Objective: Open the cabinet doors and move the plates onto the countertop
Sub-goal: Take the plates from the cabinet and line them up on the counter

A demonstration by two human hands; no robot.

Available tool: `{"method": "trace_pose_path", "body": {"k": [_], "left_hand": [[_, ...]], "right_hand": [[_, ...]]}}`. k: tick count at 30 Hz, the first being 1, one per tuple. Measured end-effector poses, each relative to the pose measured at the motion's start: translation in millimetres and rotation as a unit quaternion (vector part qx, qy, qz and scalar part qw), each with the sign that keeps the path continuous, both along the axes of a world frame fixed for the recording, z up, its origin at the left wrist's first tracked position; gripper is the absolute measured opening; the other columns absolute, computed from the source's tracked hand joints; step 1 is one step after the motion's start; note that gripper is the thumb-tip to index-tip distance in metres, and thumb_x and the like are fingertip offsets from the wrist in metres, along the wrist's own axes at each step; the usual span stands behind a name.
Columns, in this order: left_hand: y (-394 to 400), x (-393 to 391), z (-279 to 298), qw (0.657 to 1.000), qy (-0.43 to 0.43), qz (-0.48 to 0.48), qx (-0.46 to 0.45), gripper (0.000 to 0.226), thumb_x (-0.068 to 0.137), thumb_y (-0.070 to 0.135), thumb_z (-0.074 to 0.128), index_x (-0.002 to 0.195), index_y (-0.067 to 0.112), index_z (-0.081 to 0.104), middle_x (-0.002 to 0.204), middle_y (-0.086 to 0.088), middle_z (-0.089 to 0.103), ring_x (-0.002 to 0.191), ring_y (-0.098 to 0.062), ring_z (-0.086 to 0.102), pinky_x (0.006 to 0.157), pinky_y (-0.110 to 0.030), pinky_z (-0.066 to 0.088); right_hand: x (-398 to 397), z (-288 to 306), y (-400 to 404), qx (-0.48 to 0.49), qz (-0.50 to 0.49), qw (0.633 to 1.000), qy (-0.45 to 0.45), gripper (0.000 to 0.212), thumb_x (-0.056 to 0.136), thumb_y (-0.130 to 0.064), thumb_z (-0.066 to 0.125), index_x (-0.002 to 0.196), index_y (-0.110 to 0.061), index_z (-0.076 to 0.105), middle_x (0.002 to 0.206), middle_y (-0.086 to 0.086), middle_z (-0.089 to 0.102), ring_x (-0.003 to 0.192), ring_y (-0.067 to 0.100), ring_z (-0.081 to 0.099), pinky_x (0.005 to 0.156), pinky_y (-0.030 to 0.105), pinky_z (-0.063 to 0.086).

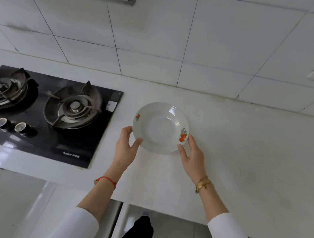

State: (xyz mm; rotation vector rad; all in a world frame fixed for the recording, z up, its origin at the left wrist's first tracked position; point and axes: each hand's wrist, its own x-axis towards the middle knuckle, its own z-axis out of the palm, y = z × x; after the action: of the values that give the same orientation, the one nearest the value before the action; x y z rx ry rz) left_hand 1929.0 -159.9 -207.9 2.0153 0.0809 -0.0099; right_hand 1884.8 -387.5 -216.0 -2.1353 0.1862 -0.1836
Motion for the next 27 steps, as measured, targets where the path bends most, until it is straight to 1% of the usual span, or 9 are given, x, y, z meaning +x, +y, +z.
{"method": "trace_pose_path", "body": {"k": [3, 5, 9, 13, 15, 18, 19, 23, 27], "left_hand": [[6, 54, -6, 1.0, 0.001, -0.012, 0.006, 0.041, 0.09, 0.019, 0.065, 0.126, 0.012, 0.048, 0.123, 0.006, 0.055, 0.117, -0.015, 0.053, 0.099, -0.024, 0.039], [8, 87, -11, 1.0, 0.004, -0.015, -0.004, 0.042, 0.088, 0.015, 0.067, 0.126, 0.009, 0.048, 0.122, 0.004, 0.054, 0.119, -0.018, 0.053, 0.101, -0.029, 0.042], [10, 142, -22, 1.0, 0.015, -0.013, -0.013, 0.043, 0.087, 0.012, 0.068, 0.125, 0.004, 0.048, 0.121, 0.001, 0.055, 0.122, -0.021, 0.053, 0.102, -0.03, 0.042], [10, 187, -35, 0.999, 0.036, -0.006, 0.0, 0.045, 0.088, 0.016, 0.067, 0.128, 0.008, 0.047, 0.124, 0.003, 0.054, 0.123, -0.019, 0.051, 0.098, -0.025, 0.038], [10, 207, -43, 0.999, 0.05, -0.007, 0.015, 0.047, 0.089, 0.018, 0.066, 0.13, 0.009, 0.045, 0.132, -0.002, 0.054, 0.125, -0.02, 0.049, 0.098, -0.028, 0.039], [9, 226, -52, 0.997, 0.066, -0.007, 0.033, 0.049, 0.09, 0.018, 0.066, 0.132, 0.007, 0.044, 0.135, -0.008, 0.053, 0.126, -0.025, 0.049, 0.102, -0.034, 0.04], [9, 233, -55, 0.997, 0.071, -0.007, 0.039, 0.049, 0.09, 0.018, 0.066, 0.133, 0.007, 0.044, 0.135, -0.009, 0.053, 0.126, -0.026, 0.049, 0.103, -0.036, 0.041], [10, 248, -64, 0.995, 0.085, -0.012, 0.054, 0.051, 0.09, 0.02, 0.065, 0.135, 0.008, 0.043, 0.136, -0.009, 0.052, 0.126, -0.027, 0.049, 0.105, -0.041, 0.042], [8, 257, -67, 0.993, 0.088, -0.013, 0.072, 0.053, 0.09, 0.02, 0.065, 0.135, 0.006, 0.042, 0.136, -0.011, 0.052, 0.125, -0.029, 0.049, 0.104, -0.043, 0.043]], "right_hand": [[51, -2, 6, 0.007, -0.004, 1.0, 0.009, 0.045, 0.094, -0.026, 0.058, 0.136, -0.015, 0.047, 0.125, -0.012, 0.06, 0.113, -0.003, 0.053, 0.092, -0.002, 0.034], [83, -4, 8, 0.008, -0.005, 1.0, 0.012, 0.045, 0.093, -0.024, 0.059, 0.136, -0.014, 0.048, 0.122, -0.014, 0.058, 0.11, -0.01, 0.049, 0.09, -0.006, 0.03], [141, -13, 11, 0.003, 0.001, 1.0, 0.031, 0.043, 0.092, -0.023, 0.06, 0.134, -0.016, 0.049, 0.122, -0.015, 0.058, 0.112, -0.002, 0.052, 0.089, -0.006, 0.031], [189, -26, 14, 0.004, -0.003, 0.999, 0.052, 0.044, 0.092, -0.02, 0.061, 0.134, -0.014, 0.049, 0.127, -0.005, 0.061, 0.116, 0.007, 0.055, 0.092, 0.006, 0.036], [209, -35, 15, 0.009, -0.006, 0.998, 0.064, 0.044, 0.092, -0.021, 0.061, 0.134, -0.015, 0.048, 0.128, -0.002, 0.061, 0.118, 0.011, 0.055, 0.094, 0.011, 0.038], [227, -44, 17, 0.004, 0.001, 0.996, 0.088, 0.046, 0.093, -0.024, 0.06, 0.136, -0.015, 0.046, 0.13, -0.001, 0.06, 0.121, 0.013, 0.055, 0.1, 0.024, 0.044], [233, -48, 17, 0.001, 0.001, 0.996, 0.094, 0.047, 0.093, -0.025, 0.059, 0.137, -0.015, 0.045, 0.131, -0.001, 0.06, 0.121, 0.013, 0.055, 0.1, 0.025, 0.045], [251, -58, 18, -0.013, 0.002, 0.994, 0.107, 0.046, 0.094, -0.026, 0.058, 0.136, -0.016, 0.044, 0.129, -0.002, 0.061, 0.119, 0.013, 0.056, 0.093, 0.019, 0.044], [259, -63, 17, -0.025, -0.004, 0.992, 0.121, 0.046, 0.094, -0.027, 0.058, 0.137, -0.015, 0.044, 0.128, 0.0, 0.062, 0.118, 0.015, 0.058, 0.094, 0.023, 0.047]]}}
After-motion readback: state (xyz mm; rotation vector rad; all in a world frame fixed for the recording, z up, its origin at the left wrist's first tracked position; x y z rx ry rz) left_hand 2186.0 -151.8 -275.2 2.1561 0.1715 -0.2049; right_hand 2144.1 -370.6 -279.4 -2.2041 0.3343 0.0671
